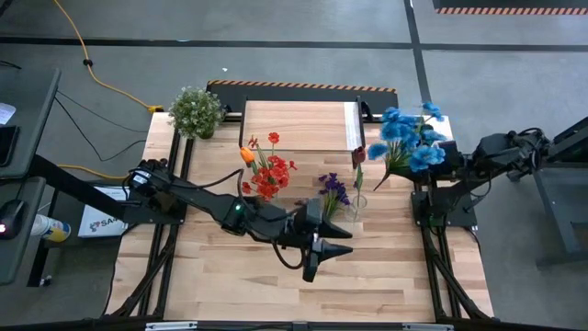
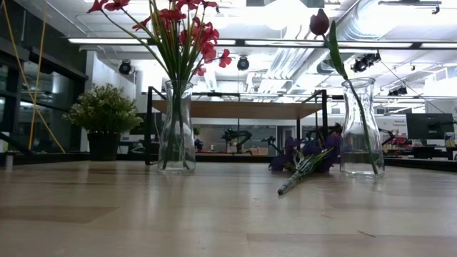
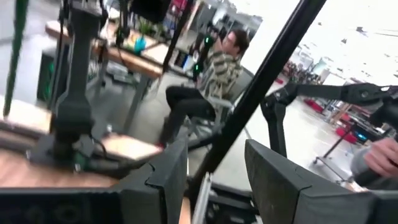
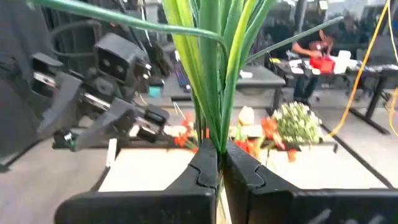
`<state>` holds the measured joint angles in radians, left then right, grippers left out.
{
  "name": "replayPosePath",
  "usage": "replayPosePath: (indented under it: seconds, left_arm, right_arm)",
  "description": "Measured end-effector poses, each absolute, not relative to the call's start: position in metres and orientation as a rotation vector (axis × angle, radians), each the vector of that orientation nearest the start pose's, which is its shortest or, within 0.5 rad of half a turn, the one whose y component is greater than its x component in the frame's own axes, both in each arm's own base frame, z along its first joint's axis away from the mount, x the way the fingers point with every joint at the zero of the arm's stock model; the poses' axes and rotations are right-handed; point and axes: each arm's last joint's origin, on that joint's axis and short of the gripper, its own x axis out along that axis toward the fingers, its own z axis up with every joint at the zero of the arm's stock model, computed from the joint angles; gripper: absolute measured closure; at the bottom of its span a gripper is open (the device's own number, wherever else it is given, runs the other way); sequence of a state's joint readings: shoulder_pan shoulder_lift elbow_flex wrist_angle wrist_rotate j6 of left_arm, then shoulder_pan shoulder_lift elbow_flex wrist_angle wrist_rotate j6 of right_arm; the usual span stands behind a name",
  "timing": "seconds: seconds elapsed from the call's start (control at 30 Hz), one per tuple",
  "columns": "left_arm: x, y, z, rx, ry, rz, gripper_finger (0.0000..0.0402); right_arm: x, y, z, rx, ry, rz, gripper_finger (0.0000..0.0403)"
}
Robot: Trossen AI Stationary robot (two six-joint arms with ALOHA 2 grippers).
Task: Pick and place flowers into a vace then onto a shelf
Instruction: Put the blue flowers into the right transparent vase
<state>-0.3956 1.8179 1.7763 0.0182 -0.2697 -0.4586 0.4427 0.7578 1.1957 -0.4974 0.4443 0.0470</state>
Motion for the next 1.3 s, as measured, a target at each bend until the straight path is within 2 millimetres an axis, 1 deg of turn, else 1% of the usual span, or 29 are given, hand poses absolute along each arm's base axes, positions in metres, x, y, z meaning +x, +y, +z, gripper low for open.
replayPosePath:
  seconds: [0.3, 0.57, 0.83, 1.07, 1.3]
  left_arm:
    - [0.387, -0.179, 0.398, -0.518, 0.154, -0.132, 0.0206]
    - [0.376, -0.199, 0.395, -0.540, 0.174, -0.075, 0.0206]
    - [0.366, -0.215, 0.395, -0.537, 0.163, -0.048, 0.0206]
    - [0.360, -0.223, 0.391, -0.571, 0.192, -0.020, 0.0206]
    - [0.358, -0.223, 0.386, -0.578, 0.226, 0.018, 0.0206]
  right_arm:
    - [0.109, 0.039, 0.425, 0.065, 0.168, -0.048, 0.0402]
    - [0.106, 0.041, 0.416, 0.107, 0.257, -0.053, 0.0402]
    - [0.101, 0.045, 0.407, 0.140, 0.334, -0.082, 0.0402]
    - [0.095, 0.049, 0.397, 0.155, 0.398, -0.142, 0.0402]
    - [0.086, 0.049, 0.388, 0.154, 0.418, -0.258, 0.0402]
